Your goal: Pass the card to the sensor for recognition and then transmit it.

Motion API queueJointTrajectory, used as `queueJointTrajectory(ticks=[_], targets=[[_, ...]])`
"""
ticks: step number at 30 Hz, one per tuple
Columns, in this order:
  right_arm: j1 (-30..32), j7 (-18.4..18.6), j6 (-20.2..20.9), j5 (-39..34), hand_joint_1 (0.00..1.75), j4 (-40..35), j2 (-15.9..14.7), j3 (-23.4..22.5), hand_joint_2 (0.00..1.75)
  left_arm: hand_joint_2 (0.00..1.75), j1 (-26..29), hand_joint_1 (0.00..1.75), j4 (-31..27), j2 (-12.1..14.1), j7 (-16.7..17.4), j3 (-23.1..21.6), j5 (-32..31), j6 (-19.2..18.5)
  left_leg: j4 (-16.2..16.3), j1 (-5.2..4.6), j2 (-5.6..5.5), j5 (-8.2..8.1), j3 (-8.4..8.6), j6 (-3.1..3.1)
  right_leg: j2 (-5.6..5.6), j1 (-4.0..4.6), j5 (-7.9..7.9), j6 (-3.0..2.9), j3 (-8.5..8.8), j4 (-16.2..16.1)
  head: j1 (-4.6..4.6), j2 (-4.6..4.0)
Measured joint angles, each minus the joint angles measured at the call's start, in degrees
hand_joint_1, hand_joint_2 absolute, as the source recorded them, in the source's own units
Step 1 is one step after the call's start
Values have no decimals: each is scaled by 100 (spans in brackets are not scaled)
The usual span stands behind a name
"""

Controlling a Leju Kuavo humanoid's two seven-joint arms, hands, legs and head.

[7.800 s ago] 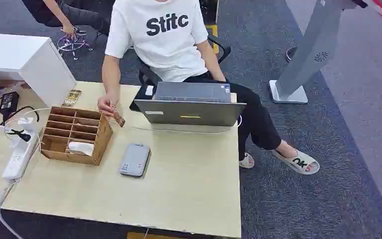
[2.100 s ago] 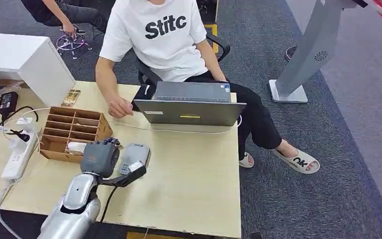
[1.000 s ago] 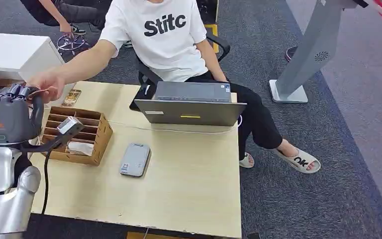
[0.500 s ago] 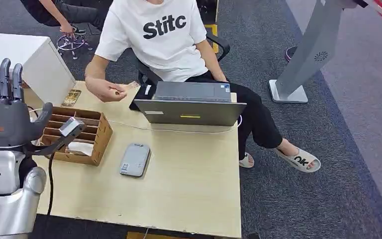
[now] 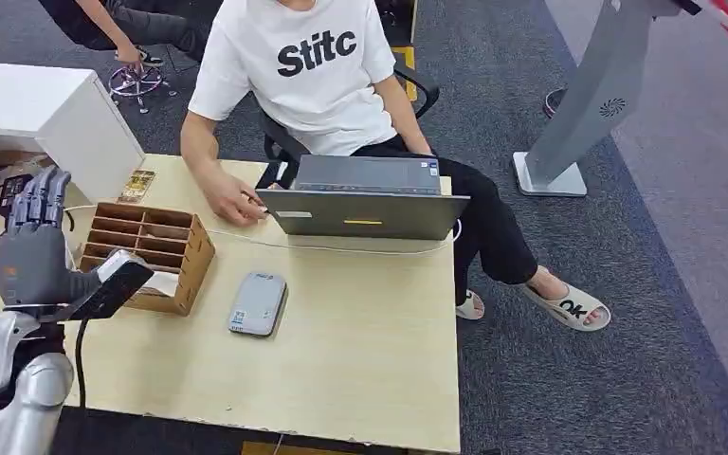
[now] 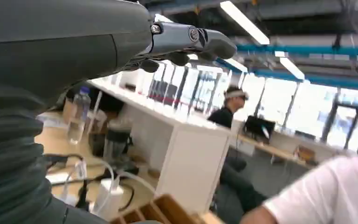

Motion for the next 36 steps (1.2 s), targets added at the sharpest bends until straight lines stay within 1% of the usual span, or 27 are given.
queueJointTrajectory(ticks=[1, 2, 3, 6, 10, 14, 18, 21, 26, 28, 32, 36], targets=[[1, -22, 2, 0, 0, 0, 0, -13, 175, 175, 34, 0, 0, 70, -24, 2, 228, -306, -2, 0, 3, 0, 1, 0, 5, 0, 0, 0, 0, 1, 0, 0], [7, -44, 4, 2, 0, 0, 0, -33, 175, 175, 96, 0, -2, 195, -90, 31, 527, -607, -2, 0, 11, 0, 4, 0, 9, 0, 0, 0, -2, 1, 0, 0], [18, -61, 7, 4, 0, 0, 0, -44, 175, 175, 175, 0, -7, 308, -160, 81, 774, -806, -2, 0, 16, 0, 4, 0, 16, 0, 0, -1, -5, 2, 0, 0], [34, -92, 7, 39, 0, 0, 0, -92, 175, 175, 421, 0, -135, 646, -251, 244, 1201, -1174, -2, 1, 15, 0, 2, 0, 14, 1, -1, -1, -8, 4, 0, 0], [34, -120, 11, 68, 0, 0, 0, -135, 175, 175, 708, 0, -370, 1023, -286, 376, 1422, -1485, -4, 1, 12, 0, -2, 0, 10, 1, -2, -1, -11, 3, 0, 0], [33, -120, 15, 120, 0, 0, 0, -149, 175, 175, 859, 0, -496, 1322, -159, 411, 1492, -1719, -4, 1, 12, 0, -2, 0, 9, 0, -1, -1, -10, 2, 0, 0], [32, -118, 15, 155, 0, 0, 0, -151, 175, 175, 942, 0, -542, 1462, -103, 411, 1486, -1802, -3, 0, 9, 1, -1, -1, 6, 0, 0, -2, -8, 2, 0, 0], [32, -98, 24, 177, 0, 0, 0, -151, 175, 175, 987, 0, -540, 1477, 9, 411, 1328, -1806, -3, 0, 9, 1, 0, 0, 6, 0, 1, -2, -8, 2, 0, 0], [26, -98, 59, 225, 0, 0, 0, -151, 175, 175, 994, 0, -520, 1442, 22, 402, 1176, -1752, -3, 0, 8, 0, 0, 0, 7, 0, 0, -2, -11, 2, 0, 0], [23, -98, 72, 255, 0, 0, 0, -151, 175, 175, 980, 0, -483, 1414, 55, 391, 1014, -1674, -3, 0, 9, 0, -1, -1, 7, 0, 0, -2, -15, 0, 0, 0], [9, -87, 101, 343, 0, 0, 0, -151, 175, 175, 791, 0, -247, 1237, 109, 271, 620, -1325, -3, -1, 8, 1, -2, 0, 5, -1, 1, -2, -14, 0, 0, 0], [3, -83, 109, 402, 0, 0, 0, -151, 175, 175, 627, 0, -9, 1020, 105, 114, 423, -1120, -2, -1, 10, 1, -1, 0, 9, 0, 5, -4, -14, 0, 0, 0]])
